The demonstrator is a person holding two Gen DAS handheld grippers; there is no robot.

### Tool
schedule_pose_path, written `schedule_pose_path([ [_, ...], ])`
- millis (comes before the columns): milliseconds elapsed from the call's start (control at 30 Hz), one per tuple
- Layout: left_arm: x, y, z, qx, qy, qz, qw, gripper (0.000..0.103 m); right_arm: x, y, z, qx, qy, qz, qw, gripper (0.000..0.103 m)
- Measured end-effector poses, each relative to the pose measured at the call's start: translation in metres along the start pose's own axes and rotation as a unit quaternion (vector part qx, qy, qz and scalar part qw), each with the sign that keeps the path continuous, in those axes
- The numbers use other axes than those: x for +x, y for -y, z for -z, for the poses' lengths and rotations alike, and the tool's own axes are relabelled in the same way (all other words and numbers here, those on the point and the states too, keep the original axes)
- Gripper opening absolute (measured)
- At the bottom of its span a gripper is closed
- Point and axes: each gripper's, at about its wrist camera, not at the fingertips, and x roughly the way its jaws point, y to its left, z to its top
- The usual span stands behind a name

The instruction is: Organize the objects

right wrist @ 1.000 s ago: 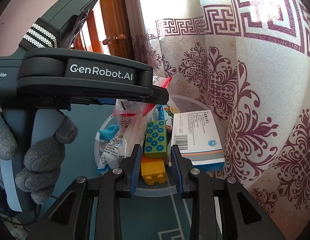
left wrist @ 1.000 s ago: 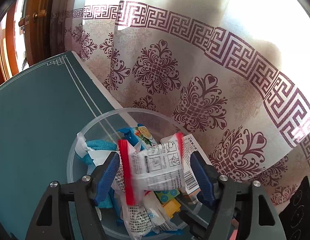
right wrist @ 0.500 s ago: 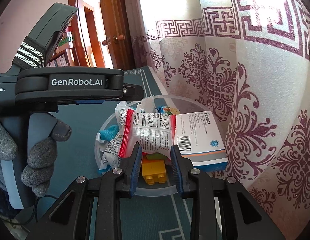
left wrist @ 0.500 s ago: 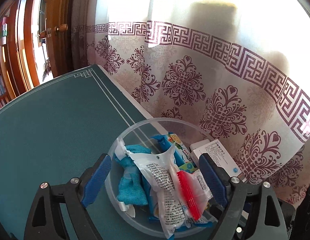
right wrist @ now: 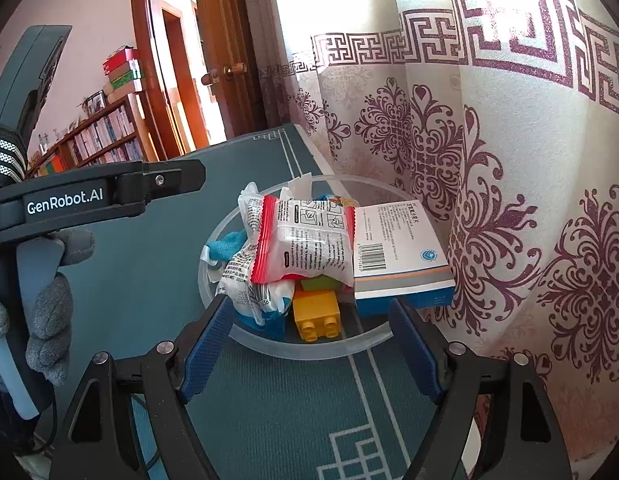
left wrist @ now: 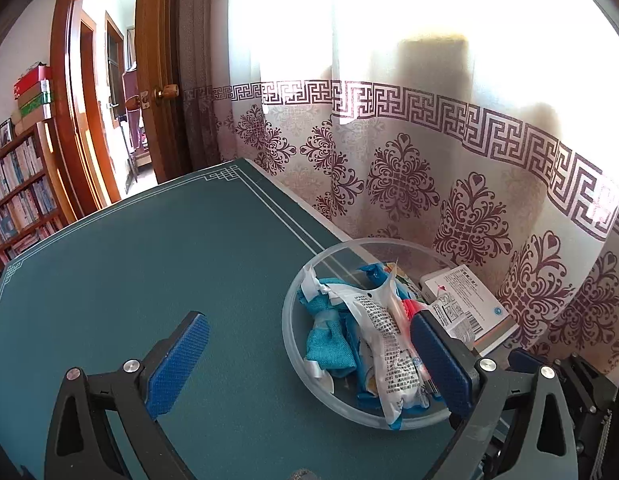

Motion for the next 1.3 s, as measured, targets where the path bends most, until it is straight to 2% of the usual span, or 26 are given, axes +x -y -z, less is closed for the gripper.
schedule_pose_path([
  [200,-0.014,0.000,0.008,-0.004,0.003,-0.001,1.0000,0.103,-0.004,-0.007,0.004,-0.006,0.000,0.012,1.000,0.095],
  [433,-0.023,0.009,0.013,0.016,0.009,-0.010,0.9998,0.103,-0.006,-0.006,0.004,-0.007,-0.001,0.026,1.000,0.099],
  [833,-0.016,0.024,0.025,0.047,-0.009,-0.032,0.9983,0.103,0.002,-0.004,0.008,-0.018,-0.016,0.038,0.999,0.100],
  [1100,-0.014,0.026,0.027,0.046,-0.017,-0.028,0.9984,0.103,0.001,-0.007,0.009,-0.027,-0.015,0.049,0.998,0.100],
  [1300,-0.009,0.027,0.030,0.043,-0.029,-0.012,0.9986,0.103,0.003,-0.006,0.010,-0.025,-0.016,0.054,0.998,0.100],
])
